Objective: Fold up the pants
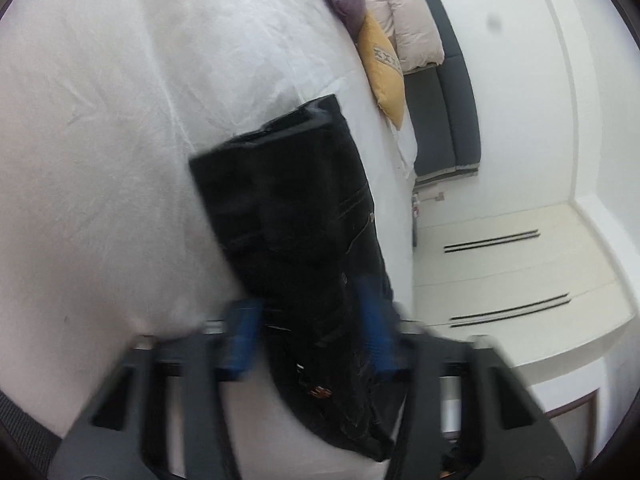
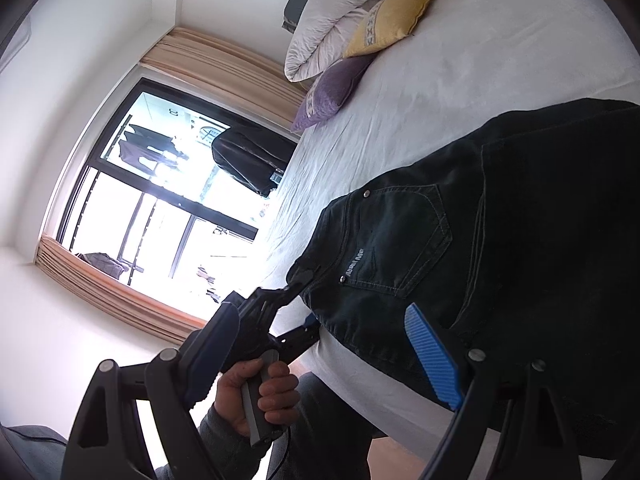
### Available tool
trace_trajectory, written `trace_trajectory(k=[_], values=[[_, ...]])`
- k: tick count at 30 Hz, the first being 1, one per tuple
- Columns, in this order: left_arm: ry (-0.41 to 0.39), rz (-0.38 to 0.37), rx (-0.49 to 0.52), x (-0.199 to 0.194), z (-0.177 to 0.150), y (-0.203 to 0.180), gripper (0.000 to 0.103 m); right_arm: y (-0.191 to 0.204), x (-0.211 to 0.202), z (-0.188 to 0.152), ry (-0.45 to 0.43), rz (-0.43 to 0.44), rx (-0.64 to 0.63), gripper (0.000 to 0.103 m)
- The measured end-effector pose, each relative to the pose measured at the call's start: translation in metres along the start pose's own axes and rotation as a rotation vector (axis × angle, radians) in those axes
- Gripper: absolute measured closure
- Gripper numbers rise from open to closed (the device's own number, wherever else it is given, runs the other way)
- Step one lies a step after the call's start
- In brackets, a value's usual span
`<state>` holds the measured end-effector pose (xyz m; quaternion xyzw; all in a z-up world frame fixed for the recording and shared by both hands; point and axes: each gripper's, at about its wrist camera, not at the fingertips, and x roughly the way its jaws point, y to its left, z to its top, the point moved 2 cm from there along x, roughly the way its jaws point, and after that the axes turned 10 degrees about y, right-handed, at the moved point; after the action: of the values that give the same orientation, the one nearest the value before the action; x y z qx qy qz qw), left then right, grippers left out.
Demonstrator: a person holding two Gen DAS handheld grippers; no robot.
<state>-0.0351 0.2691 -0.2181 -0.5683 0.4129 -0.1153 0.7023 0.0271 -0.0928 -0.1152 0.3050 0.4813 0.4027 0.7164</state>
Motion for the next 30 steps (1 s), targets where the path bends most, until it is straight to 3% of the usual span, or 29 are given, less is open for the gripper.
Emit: trace_trajectory(k=[3, 8, 11, 17, 24, 30], values=[[0.003, -0.037, -0.046, 0.001, 0.004, 0.011, 0.087, 0.003, 0.000, 0.001, -0.001, -0.004, -0.010, 0.015], [-0.041, -0.062, -0.067, -0.006, 0.001, 0.013, 0.088, 0.003, -0.001, 0.000, -0.003, -0.011, -0.008, 0.015], [-0.073, -0.034, -0.049, -0.007, 0.000, 0.010, 0.091, 0.003, 0.001, -0.001, 0.000, -0.018, -0.007, 0.016], [-0.107, 0.019, 0.058, -0.008, 0.001, -0.012, 0.094, 0.000, 0.001, 0.000, 0.002, -0.032, -0.005, 0.022], [-0.128, 0.060, 0.175, -0.015, -0.007, -0.045, 0.095, -0.007, -0.002, 0.005, -0.016, -0.057, 0.032, 0.022], [-0.121, 0.176, 0.424, -0.004, -0.020, -0.111, 0.095, -0.022, -0.022, 0.019, -0.052, -0.109, 0.090, 0.011]])
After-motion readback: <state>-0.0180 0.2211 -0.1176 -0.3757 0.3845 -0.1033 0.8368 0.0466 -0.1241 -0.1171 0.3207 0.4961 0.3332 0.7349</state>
